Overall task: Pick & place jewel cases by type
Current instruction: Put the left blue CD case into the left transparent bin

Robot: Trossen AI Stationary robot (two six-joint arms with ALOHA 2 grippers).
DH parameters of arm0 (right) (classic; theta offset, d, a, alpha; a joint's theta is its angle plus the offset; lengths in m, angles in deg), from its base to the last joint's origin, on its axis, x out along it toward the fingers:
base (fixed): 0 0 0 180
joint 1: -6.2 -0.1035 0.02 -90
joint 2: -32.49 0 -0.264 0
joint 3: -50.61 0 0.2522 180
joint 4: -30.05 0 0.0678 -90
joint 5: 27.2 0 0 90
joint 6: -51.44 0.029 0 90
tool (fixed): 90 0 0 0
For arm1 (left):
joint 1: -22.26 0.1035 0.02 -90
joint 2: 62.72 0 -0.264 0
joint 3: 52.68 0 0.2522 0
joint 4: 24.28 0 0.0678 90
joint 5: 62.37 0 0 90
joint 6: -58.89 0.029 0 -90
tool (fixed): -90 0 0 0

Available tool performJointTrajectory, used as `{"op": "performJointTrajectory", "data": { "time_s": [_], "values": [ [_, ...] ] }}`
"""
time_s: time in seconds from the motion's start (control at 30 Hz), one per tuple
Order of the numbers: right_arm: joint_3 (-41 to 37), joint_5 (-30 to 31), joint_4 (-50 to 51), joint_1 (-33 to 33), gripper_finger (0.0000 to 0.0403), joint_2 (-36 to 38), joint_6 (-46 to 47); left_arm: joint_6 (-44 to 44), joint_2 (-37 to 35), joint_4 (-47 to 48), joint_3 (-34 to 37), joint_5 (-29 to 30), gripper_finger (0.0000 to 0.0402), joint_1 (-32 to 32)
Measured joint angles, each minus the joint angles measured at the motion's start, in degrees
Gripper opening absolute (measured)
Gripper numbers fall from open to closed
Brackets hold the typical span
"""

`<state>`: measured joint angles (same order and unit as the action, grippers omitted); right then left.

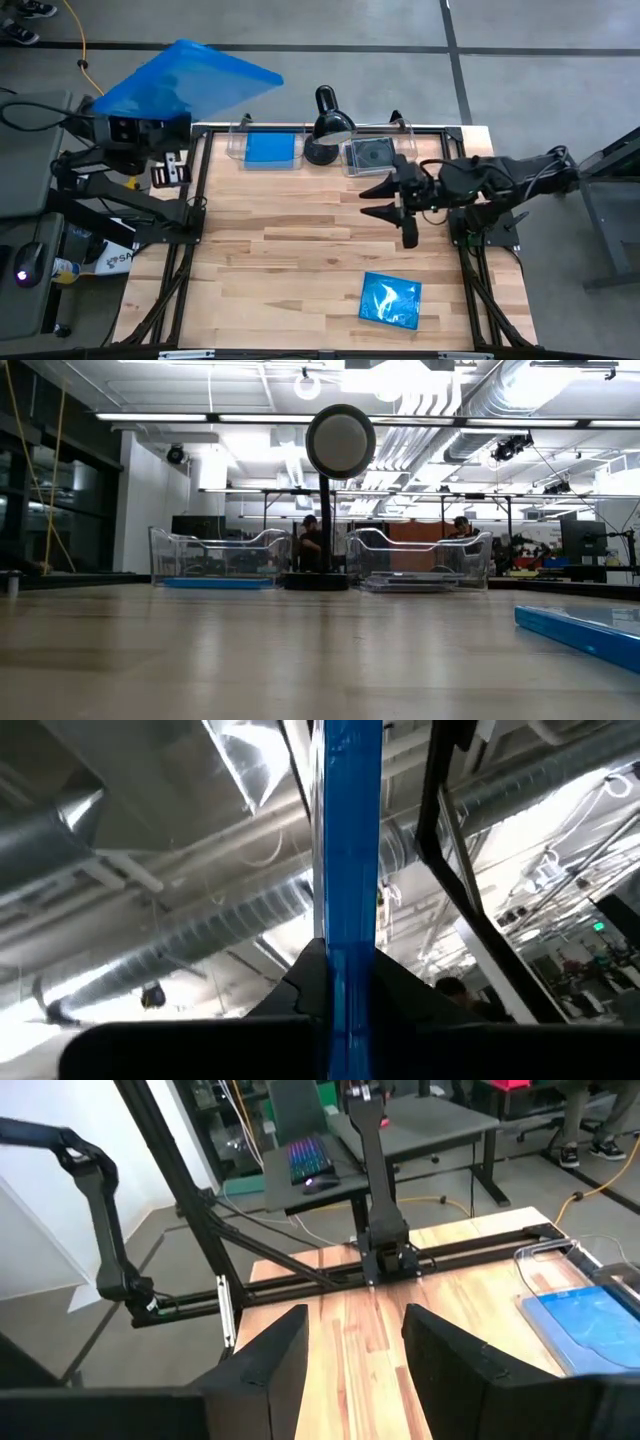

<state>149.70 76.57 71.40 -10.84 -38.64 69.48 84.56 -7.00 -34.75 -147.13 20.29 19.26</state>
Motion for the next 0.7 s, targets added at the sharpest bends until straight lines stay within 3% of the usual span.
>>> {"op": "performJointTrajectory", "data": {
  "time_s": [0.13, 0.37, 0.53, 0.7],
  "values": [
    [0.0, 0.0, 0.0, 0.0, 0.0151, -1.1, 1.3, 1.6, 1.4, 4.8, -3.3, -1.6, 0.0021, 0.0],
    [0.0, 0.8, 0.5, -0.3, 0.0151, -1.3, 2.5, 12.7, 1.6, 30.1, -7.9, -0.9, 0.0021, 0.0],
    [0.0, 1.3, 0.5, -0.4, 0.015, -1.3, 2.7, 19.6, 1.9, 37.3, -7.8, 2.9, 0.0021, 0.0],
    [0.0, 2.5, 0.5, -0.4, 0.0151, -1.3, 3.0, 28.2, 1.8, 38.7, -7.8, 6.0, 0.0021, 0.0]
  ]
}}
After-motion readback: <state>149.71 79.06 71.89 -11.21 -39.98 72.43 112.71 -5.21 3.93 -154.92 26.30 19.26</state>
